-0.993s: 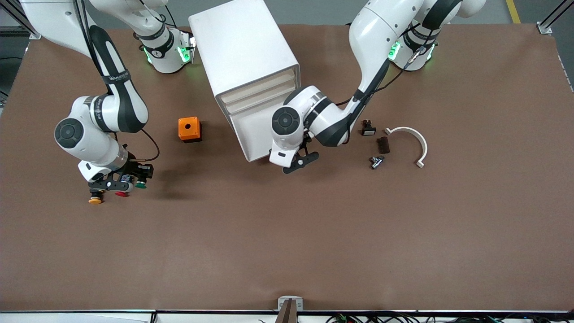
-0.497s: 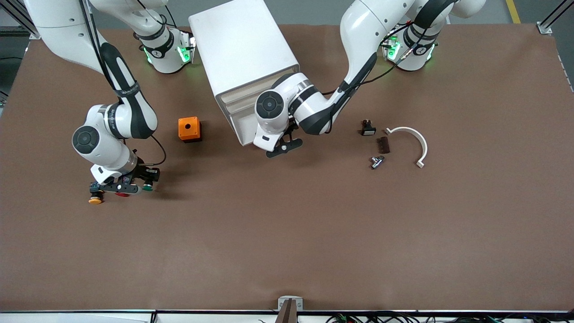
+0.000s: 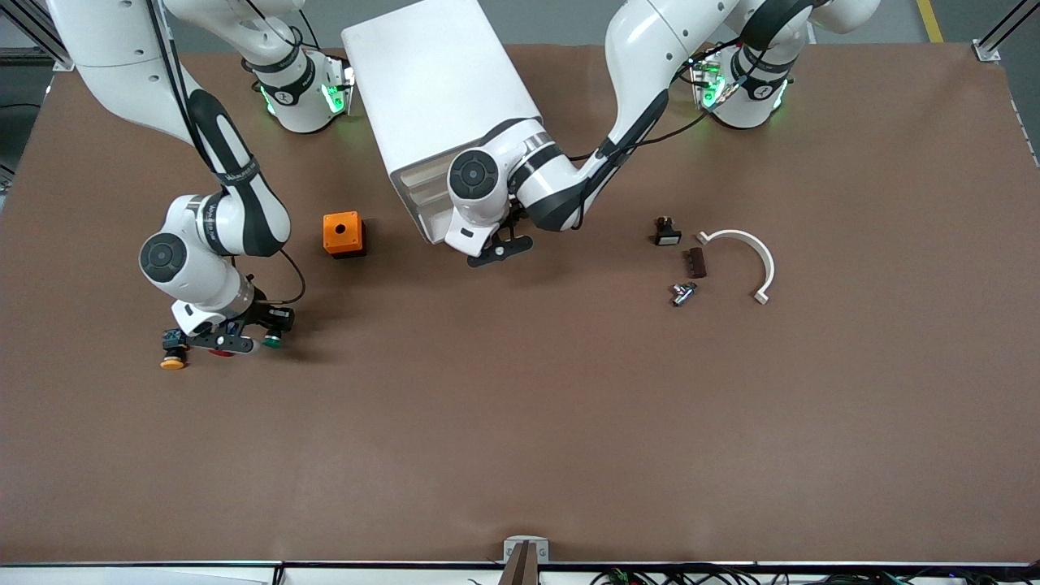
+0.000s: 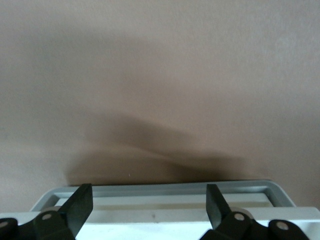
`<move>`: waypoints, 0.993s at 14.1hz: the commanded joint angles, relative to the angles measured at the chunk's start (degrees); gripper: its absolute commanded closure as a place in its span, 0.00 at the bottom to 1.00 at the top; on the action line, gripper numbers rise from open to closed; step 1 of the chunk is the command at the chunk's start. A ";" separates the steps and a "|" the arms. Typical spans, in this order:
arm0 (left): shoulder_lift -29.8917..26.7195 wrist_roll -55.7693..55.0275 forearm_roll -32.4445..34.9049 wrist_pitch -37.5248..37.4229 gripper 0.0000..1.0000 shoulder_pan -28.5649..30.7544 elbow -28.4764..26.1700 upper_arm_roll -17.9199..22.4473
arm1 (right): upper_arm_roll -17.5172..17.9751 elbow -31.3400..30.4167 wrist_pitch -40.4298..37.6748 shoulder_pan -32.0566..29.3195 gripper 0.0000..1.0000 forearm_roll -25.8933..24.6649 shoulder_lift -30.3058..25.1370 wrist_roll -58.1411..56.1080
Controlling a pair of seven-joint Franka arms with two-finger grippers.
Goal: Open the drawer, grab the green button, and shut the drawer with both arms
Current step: 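Push the drawer shut with the left gripper while the right gripper lowers the button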
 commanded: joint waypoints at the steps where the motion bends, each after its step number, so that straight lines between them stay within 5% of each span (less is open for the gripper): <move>1: 0.03 -0.41 -2.01 0.90 0.00 -0.76 -0.12 -0.25 | 0.63 1.71 2.50 -0.61 1.00 1.03 2.61 0.31; 6: 0.12 -0.41 -6.50 0.90 0.00 -1.56 -0.21 -0.25 | 0.63 1.72 3.57 -0.43 0.97 1.03 3.51 0.49; 7: 0.21 -0.41 -6.59 0.90 0.00 -1.73 -0.21 -0.25 | 0.63 2.33 3.13 -0.52 0.66 1.03 3.42 0.05; 8: 0.21 -0.41 -6.59 0.90 0.00 -2.17 -0.29 -0.25 | 0.63 2.77 2.17 -0.69 0.06 1.03 3.51 -0.30; 9: 0.21 -0.41 -6.59 0.90 0.00 -2.26 -0.29 -0.25 | 0.63 3.21 1.12 -0.69 0.00 1.03 3.42 -0.39; 14: 0.56 -0.41 -6.59 0.90 0.00 -2.96 -0.29 -0.25 | 0.55 7.33 -7.57 -0.69 0.00 1.03 2.72 -0.48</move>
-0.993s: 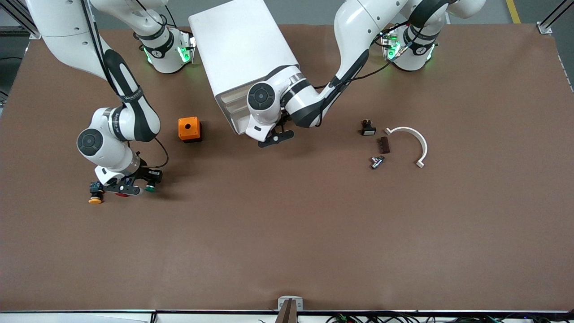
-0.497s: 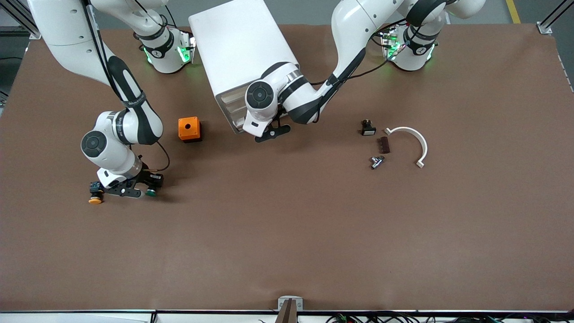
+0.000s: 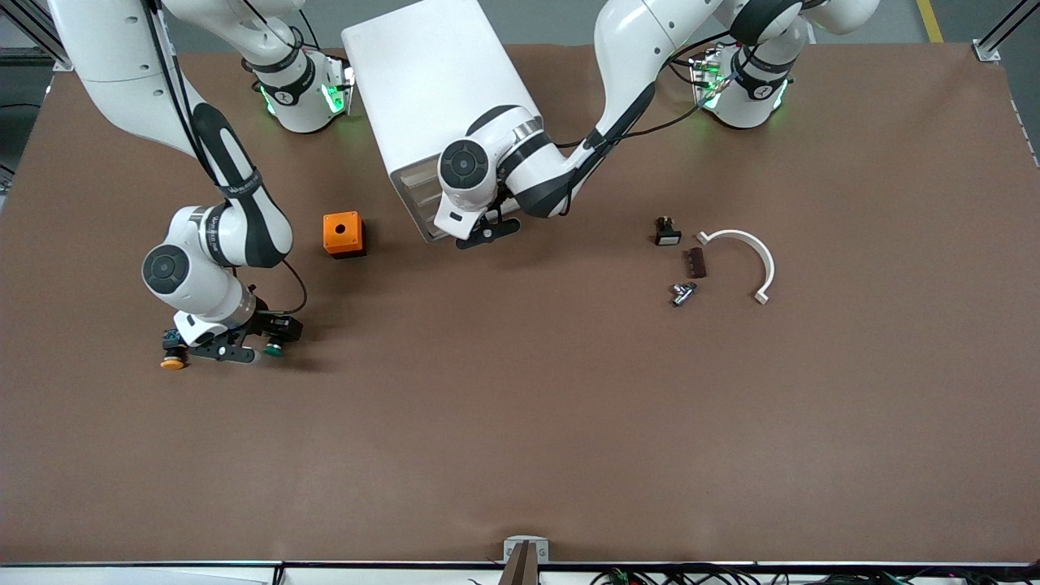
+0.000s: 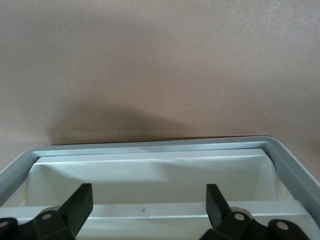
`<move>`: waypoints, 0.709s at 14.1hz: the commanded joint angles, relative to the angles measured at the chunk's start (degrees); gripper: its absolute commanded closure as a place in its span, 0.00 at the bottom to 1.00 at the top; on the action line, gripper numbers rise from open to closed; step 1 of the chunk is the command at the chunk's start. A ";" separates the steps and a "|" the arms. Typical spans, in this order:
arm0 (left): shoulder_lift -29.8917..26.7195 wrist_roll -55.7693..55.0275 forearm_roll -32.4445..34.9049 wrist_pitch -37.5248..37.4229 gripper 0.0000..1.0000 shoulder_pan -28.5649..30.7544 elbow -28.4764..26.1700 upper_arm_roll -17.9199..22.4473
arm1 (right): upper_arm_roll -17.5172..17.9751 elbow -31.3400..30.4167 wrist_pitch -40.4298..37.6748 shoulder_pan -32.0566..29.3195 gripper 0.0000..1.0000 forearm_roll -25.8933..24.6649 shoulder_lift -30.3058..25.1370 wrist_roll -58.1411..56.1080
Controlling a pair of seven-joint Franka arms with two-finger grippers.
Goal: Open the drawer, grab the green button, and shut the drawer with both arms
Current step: 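Push the drawer shut with the left gripper while the right gripper lowers the button, then release the green button beside the red button with the right gripper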
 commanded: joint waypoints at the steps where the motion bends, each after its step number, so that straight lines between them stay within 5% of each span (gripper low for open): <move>1: 0.43 -0.38 -1.06 0.84 0.00 -0.68 -0.03 -0.20 | 0.47 3.46 -5.74 -0.71 0.00 0.46 -0.68 -0.54; 6: -0.44 -0.38 -1.06 0.84 0.00 0.72 0.32 -0.11 | 0.38 4.08 -9.71 -0.62 0.00 0.19 -5.77 -0.63; 10: -3.34 -0.46 -0.80 0.84 0.00 6.51 0.59 -0.02 | 0.29 10.21 -23.37 -0.71 0.00 -0.33 -9.12 -1.41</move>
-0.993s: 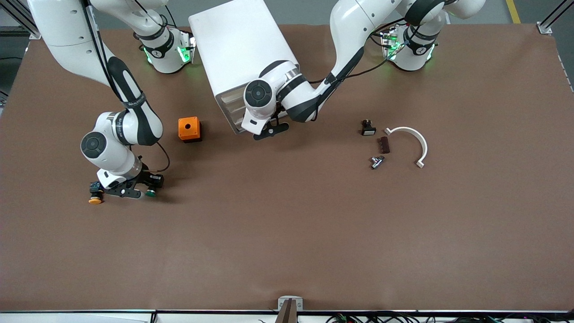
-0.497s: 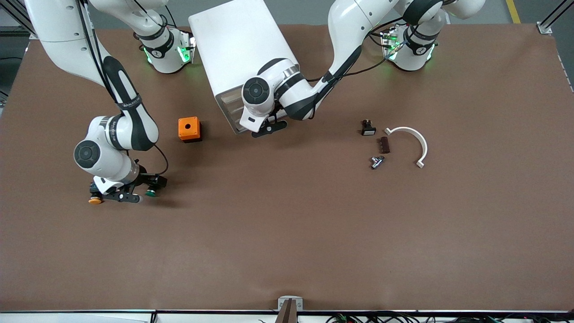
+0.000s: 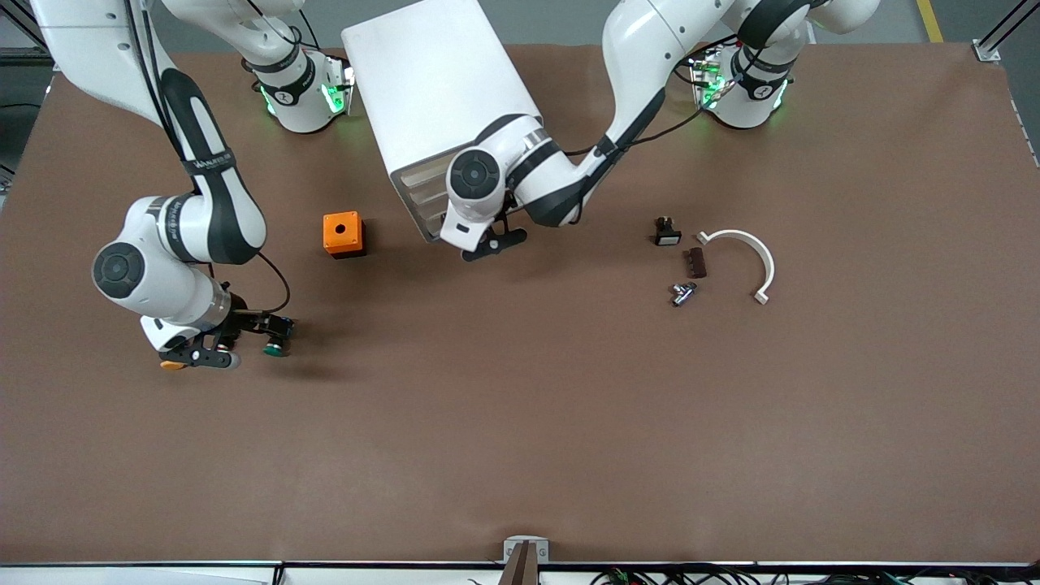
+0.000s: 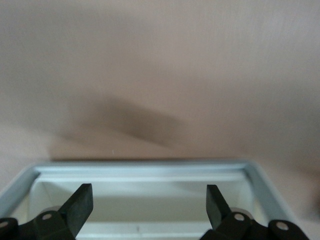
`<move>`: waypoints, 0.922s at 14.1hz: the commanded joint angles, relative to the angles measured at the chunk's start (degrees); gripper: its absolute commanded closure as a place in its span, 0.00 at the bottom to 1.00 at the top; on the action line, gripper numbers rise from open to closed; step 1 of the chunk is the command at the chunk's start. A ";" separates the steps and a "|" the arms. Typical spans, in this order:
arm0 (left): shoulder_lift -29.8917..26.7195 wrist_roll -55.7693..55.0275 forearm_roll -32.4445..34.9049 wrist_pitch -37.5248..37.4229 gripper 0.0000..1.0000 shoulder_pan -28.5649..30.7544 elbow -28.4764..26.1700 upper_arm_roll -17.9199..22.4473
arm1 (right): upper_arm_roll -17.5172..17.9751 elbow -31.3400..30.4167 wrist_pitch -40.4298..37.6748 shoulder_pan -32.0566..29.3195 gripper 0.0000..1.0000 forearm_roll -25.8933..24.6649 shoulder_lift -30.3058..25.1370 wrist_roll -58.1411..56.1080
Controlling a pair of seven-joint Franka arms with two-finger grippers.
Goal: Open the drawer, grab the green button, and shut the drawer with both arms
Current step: 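Release the green button beside the red button with the right gripper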
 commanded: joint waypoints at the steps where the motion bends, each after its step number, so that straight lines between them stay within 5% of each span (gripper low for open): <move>1: -4.02 -0.27 -0.78 -0.15 0.00 3.96 -0.61 -0.17 | 0.28 5.69 -11.07 -0.78 0.00 -0.29 -2.21 -1.71; 4: -8.15 -0.62 -0.26 -0.15 0.00 9.41 -0.70 0.01 | 0.28 10.89 -21.98 -2.63 0.00 -1.08 -4.83 -4.25; 9: -11.14 -0.62 0.18 -0.15 0.00 18.38 -0.61 0.18 | 0.37 11.60 -28.85 -6.93 0.00 -1.00 -12.74 -9.35; 13: -11.41 -0.62 1.94 -0.15 0.00 22.96 -0.53 -0.26 | 0.37 20.45 -40.44 -7.02 0.00 -1.35 -13.55 -8.92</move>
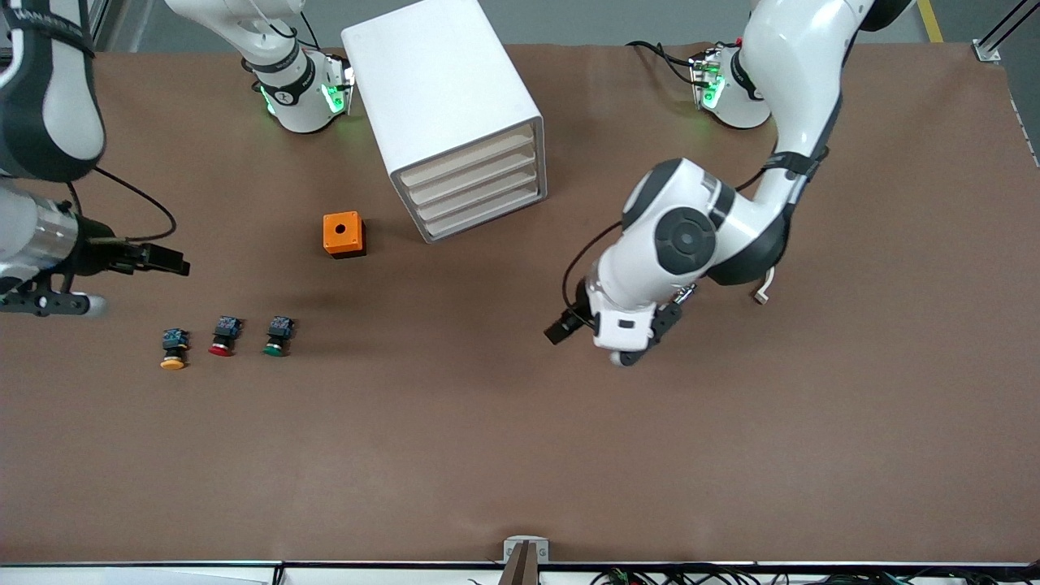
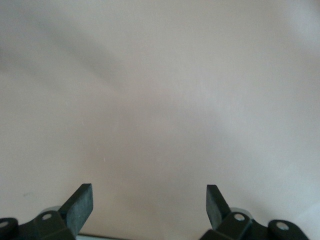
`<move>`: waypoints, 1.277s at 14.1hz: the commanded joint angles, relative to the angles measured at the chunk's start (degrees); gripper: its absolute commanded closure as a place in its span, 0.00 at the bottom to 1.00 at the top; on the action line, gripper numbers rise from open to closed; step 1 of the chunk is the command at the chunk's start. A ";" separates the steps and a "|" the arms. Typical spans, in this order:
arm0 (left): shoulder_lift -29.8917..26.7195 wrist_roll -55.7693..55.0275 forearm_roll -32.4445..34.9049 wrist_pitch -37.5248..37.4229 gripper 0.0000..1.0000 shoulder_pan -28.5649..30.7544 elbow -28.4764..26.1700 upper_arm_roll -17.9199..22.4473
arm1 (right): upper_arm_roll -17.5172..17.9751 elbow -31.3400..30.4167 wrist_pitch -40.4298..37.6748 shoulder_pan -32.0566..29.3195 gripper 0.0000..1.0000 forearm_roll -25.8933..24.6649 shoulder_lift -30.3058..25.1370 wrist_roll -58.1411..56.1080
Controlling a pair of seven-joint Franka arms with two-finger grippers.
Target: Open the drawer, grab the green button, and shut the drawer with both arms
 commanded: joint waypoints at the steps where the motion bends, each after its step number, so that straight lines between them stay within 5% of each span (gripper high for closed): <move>1: -1.55 -0.77 1.24 0.00 0.00 0.94 -1.43 -0.25 | 0.72 5.23 -5.92 -0.66 0.00 -1.69 0.60 -0.41; 6: -6.98 5.17 1.42 -6.65 0.00 5.23 -1.51 -0.24 | 1.16 8.03 -6.28 0.75 0.00 -4.07 0.68 -0.24; 13: -23.41 43.40 1.33 -37.94 0.00 16.92 -2.91 -0.42 | 0.72 18.85 -13.99 -1.18 0.00 -3.63 1.39 -0.59; 18: -38.96 58.44 3.52 -34.38 0.00 23.96 -20.64 -0.33 | 0.72 18.60 -17.97 -2.40 0.00 -3.28 1.12 -0.24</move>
